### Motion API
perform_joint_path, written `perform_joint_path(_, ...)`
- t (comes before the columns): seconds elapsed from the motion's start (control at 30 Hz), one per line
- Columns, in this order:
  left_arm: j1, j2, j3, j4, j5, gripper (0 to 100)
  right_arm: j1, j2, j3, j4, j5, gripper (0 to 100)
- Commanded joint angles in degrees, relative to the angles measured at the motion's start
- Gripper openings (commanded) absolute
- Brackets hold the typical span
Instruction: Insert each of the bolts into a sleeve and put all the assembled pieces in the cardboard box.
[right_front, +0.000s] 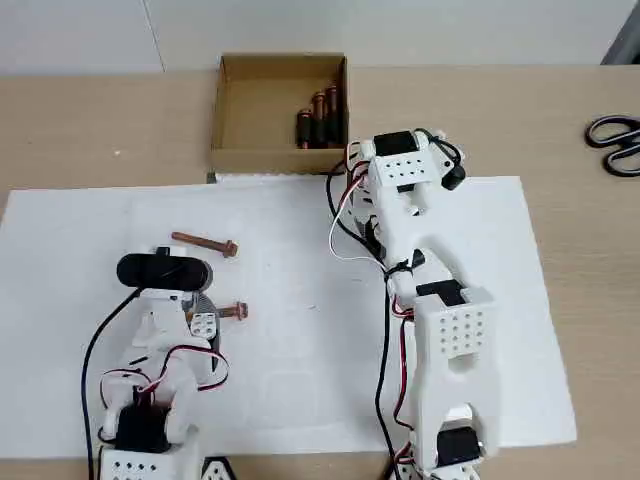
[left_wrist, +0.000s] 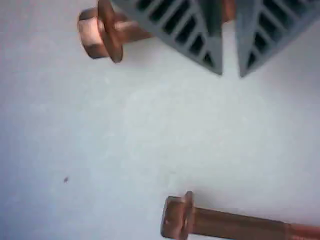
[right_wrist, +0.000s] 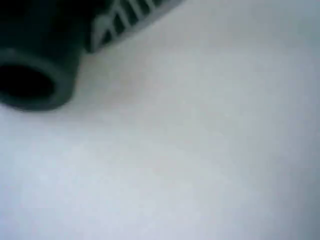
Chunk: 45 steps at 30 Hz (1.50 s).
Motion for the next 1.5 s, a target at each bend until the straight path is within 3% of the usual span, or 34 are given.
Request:
perform_joint_path(0.0, -0.2, -0.5, -0.1, -0.2, 0.0, 1, 0.0, -0.7, -1.3, 0.7, 0.2, 0.3)
perform_joint_path(0.17, -0.2, -0.5, -0.1, -0.2, 0.0, 1, -0.2, -9.5, -6.2, 6.5, 3.2, 0.3)
perform_joint_path(0.47, -0.2, -0.5, -0.2, -0.4, -0.1, 1, 0.1, -25.4, -5.9, 7.1, 28.7, 0.4)
perform_joint_path(0.77, -0.1, -0.5, -0.2, -0.4, -0.3, 1, -0.3, -46.6, -3.4, 7.4, 30.6, 0.4)
perform_joint_path(1.2, -0.7, -0.5, 0.0, -0.2, -0.4, 1, 0.1, -89.9, 37.0, 6.9, 43.1, 0.4)
perform_joint_path(1.47, -13.0, -0.4, -6.5, 1.1, -4.7, 1, 0.2, -114.2, 64.9, 5.3, 43.2, 0.4)
